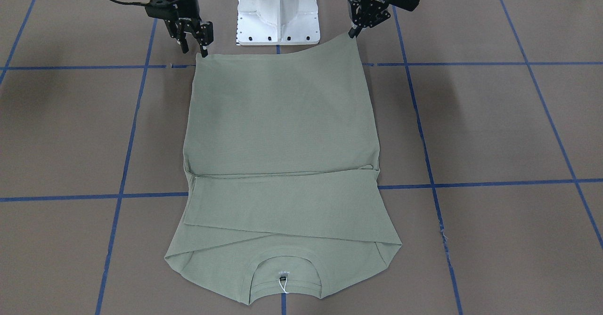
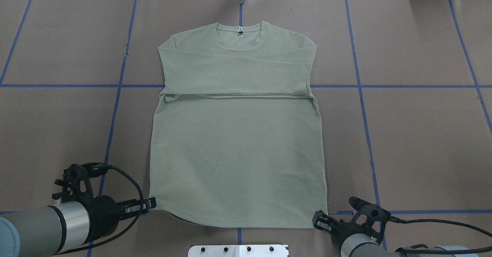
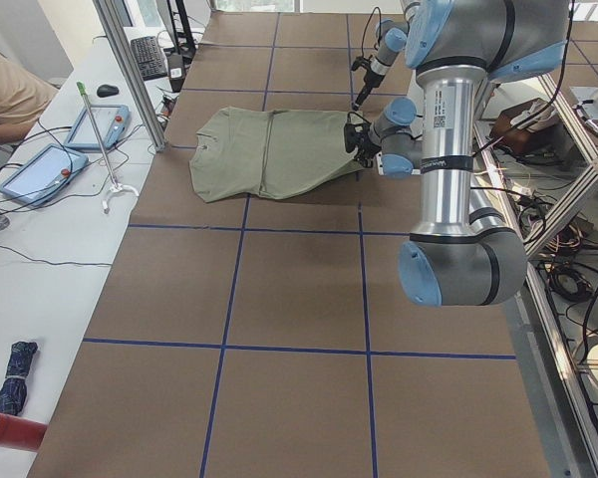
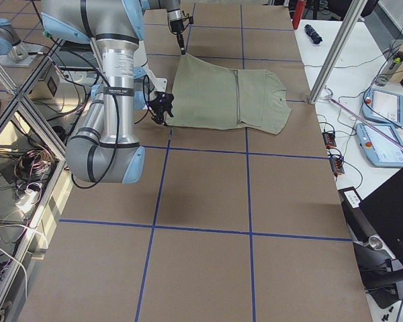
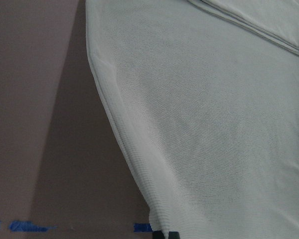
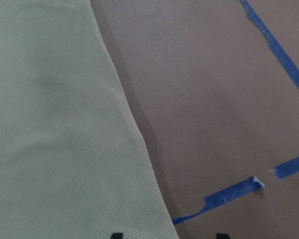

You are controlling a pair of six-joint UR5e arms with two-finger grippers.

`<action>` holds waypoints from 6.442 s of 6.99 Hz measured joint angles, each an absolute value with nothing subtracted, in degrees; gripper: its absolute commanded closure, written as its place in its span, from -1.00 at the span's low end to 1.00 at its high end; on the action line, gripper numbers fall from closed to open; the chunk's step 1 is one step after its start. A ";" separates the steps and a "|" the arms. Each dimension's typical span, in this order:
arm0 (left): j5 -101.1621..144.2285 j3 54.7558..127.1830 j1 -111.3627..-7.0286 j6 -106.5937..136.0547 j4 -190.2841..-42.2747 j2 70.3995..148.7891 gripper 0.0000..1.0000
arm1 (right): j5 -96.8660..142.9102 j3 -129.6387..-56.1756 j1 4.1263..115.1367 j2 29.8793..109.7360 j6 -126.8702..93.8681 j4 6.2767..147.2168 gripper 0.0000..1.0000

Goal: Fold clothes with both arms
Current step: 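Lower both grippers and pinch the two hem corners, then lift the hem with both grippers and fold it toward the collar, then lay the hem down near the collar and open both grippers, then lower the left gripper to the folded shirt's side edge while the right gripper rises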

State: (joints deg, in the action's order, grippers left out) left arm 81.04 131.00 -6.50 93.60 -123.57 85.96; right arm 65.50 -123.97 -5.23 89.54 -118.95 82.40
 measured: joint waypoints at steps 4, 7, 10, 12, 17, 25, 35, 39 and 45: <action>81.03 130.96 -6.50 93.60 -123.57 85.96 1.00 | 65.42 -122.31 -5.78 88.09 -118.88 82.44 0.04; 81.11 130.90 -6.50 93.60 -123.55 85.93 1.00 | 65.41 -121.78 -6.03 87.95 -118.51 82.44 1.00; 81.15 130.70 -6.50 93.58 -123.49 85.81 1.00 | 66.28 -123.18 -4.98 87.85 -117.08 82.71 1.00; 81.31 131.63 -6.56 93.41 -122.53 84.92 1.00 | 68.61 -128.26 -3.10 88.32 -113.67 85.49 1.00; 95.46 153.81 -10.53 89.41 -93.05 88.99 1.00 | 83.28 -153.02 3.20 77.72 -105.98 121.89 1.00; 101.66 115.06 -42.89 57.82 -92.19 116.91 1.00 | 94.42 -114.20 37.19 57.91 -75.54 105.40 1.00; 95.44 81.07 -46.26 54.31 -115.71 125.68 -0.98 | 98.39 -79.30 45.72 47.76 -66.34 84.23 -0.99; 97.18 81.82 -44.92 51.32 -120.31 123.35 -1.00 | 100.45 -77.29 45.52 48.36 -63.59 77.78 -1.00; 98.60 100.81 -32.09 68.08 -131.48 101.62 -0.42 | 104.82 -79.98 47.39 49.80 -58.78 77.35 -1.00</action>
